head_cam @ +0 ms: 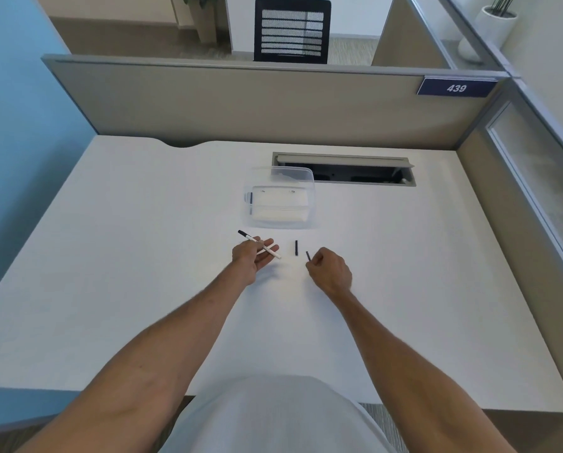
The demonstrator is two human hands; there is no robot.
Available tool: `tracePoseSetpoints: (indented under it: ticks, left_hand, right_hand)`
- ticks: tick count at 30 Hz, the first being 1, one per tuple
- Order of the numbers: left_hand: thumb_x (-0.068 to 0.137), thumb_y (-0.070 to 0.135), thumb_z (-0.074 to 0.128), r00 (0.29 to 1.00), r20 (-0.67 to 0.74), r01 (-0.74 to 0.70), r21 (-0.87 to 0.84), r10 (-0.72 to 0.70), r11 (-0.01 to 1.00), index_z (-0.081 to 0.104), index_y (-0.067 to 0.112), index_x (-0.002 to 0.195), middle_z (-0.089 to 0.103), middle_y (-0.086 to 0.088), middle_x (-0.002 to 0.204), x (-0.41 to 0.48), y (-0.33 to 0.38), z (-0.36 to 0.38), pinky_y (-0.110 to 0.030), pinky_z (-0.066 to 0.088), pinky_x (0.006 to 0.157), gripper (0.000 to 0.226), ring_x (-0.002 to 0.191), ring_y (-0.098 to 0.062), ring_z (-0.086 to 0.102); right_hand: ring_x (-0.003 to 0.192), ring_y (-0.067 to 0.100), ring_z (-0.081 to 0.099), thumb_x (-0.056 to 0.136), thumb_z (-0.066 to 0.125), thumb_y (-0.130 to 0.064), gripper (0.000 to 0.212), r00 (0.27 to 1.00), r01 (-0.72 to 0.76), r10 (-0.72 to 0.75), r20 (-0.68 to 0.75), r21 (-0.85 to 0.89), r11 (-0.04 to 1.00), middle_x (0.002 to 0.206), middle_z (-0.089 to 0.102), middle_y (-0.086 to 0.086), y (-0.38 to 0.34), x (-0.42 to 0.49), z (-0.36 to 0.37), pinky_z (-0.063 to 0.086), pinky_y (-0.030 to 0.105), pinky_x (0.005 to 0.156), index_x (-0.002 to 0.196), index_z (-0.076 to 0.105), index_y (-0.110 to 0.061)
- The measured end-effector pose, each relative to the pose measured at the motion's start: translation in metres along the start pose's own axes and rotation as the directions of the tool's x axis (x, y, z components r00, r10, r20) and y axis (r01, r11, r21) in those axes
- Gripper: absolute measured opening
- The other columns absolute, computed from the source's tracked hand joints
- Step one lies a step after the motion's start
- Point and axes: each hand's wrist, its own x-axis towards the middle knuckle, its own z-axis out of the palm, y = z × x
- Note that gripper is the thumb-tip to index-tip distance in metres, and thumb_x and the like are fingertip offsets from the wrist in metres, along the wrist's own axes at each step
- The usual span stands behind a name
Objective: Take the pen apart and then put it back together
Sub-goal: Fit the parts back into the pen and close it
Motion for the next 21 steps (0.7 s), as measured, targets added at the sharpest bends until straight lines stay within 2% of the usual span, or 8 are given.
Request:
tracePoseSetpoints:
  ticks: [2, 5, 8, 11, 14, 17, 21]
  left_hand:
    - [0.11, -0.006, 0.049, 1.0, -0.005, 0.003, -0.013, -0.003, 1.0, 0.054, 0.009, 0.129, 0.071, -0.022, 0.146, 0.0, 0.004, -0.002, -0.047, 0.062, 0.105, 0.025, 0.116, -0.04, 0.072]
    - [0.11, -0.005, 0.048, 1.0, -0.018, 0.004, -0.046, -0.005, 0.999, 0.053, 0.011, 0.128, 0.072, -0.021, 0.145, 0.001, 0.011, -0.007, -0.053, 0.058, 0.115, 0.025, 0.131, -0.044, 0.073]
    - [0.11, -0.006, 0.047, 1.0, -0.027, -0.004, -0.082, 0.001, 0.997, 0.051, 0.01, 0.127, 0.072, -0.022, 0.145, -0.001, 0.019, -0.011, -0.053, 0.06, 0.11, 0.023, 0.133, -0.046, 0.071]
    - [0.11, -0.007, 0.046, 0.999, -0.038, -0.019, -0.11, 0.015, 0.994, 0.051, 0.008, 0.124, 0.072, -0.022, 0.145, -0.002, 0.026, -0.014, -0.047, 0.063, 0.096, 0.021, 0.132, -0.046, 0.072]
    - [0.109, -0.007, 0.045, 0.999, -0.043, -0.033, -0.121, 0.028, 0.992, 0.05, 0.007, 0.121, 0.073, -0.022, 0.144, -0.001, 0.029, -0.015, -0.044, 0.063, 0.092, 0.019, 0.118, -0.043, 0.075]
    - [0.109, -0.007, 0.045, 0.998, -0.052, -0.043, -0.128, 0.037, 0.991, 0.051, 0.006, 0.121, 0.073, -0.022, 0.143, 0.0, 0.029, -0.016, -0.044, 0.064, 0.095, 0.019, 0.113, -0.041, 0.074]
    - [0.109, -0.007, 0.047, 0.998, -0.06, -0.039, -0.127, 0.031, 0.991, 0.052, 0.006, 0.122, 0.074, -0.021, 0.143, 0.0, 0.024, -0.016, -0.047, 0.061, 0.111, 0.019, 0.13, -0.044, 0.074]
  right_hand:
    - [0.109, 0.03, 0.075, 0.099, 0.06, -0.02, 0.017, 0.999, 0.051, -0.051, 0.003, 0.038, 0.998, 0.114, 0.08, 0.0, -0.011, -0.001, 0.002, 0.061, 0.04, 0.097, 0.11, 0.073, -0.015]
    - [0.108, 0.026, 0.074, 0.101, 0.061, -0.021, 0.015, 0.987, 0.162, -0.162, -0.007, 0.073, 0.984, 0.112, 0.082, -0.004, -0.025, -0.001, 0.004, 0.061, 0.04, 0.095, 0.109, 0.072, -0.015]
    - [0.098, 0.023, 0.073, 0.102, 0.065, -0.022, 0.012, 0.963, 0.27, -0.27, -0.004, 0.068, 0.96, 0.107, 0.082, -0.005, -0.038, 0.0, 0.007, 0.059, 0.038, 0.087, 0.107, 0.072, -0.014]
    - [0.087, 0.017, 0.067, 0.1, 0.067, -0.022, 0.01, 0.941, 0.336, -0.338, 0.008, 0.075, 0.939, 0.1, 0.081, -0.006, -0.046, 0.001, 0.009, 0.053, 0.033, 0.079, 0.104, 0.072, -0.014]
    - [0.089, 0.021, 0.07, 0.097, 0.069, -0.023, 0.008, 0.92, 0.389, -0.391, 0.024, 0.066, 0.919, 0.097, 0.08, -0.006, -0.051, -0.001, 0.012, 0.058, 0.037, 0.08, 0.1, 0.071, -0.016]
    - [0.086, 0.022, 0.07, 0.096, 0.069, -0.023, 0.006, 0.902, 0.428, -0.431, 0.037, 0.06, 0.902, 0.095, 0.078, -0.005, -0.053, -0.006, 0.015, 0.06, 0.039, 0.08, 0.098, 0.071, -0.018]
    - [0.08, 0.019, 0.064, 0.096, 0.07, -0.025, 0.006, 0.903, 0.426, -0.429, 0.025, 0.07, 0.902, 0.096, 0.076, -0.004, -0.054, -0.008, 0.019, 0.06, 0.039, 0.08, 0.099, 0.071, -0.019]
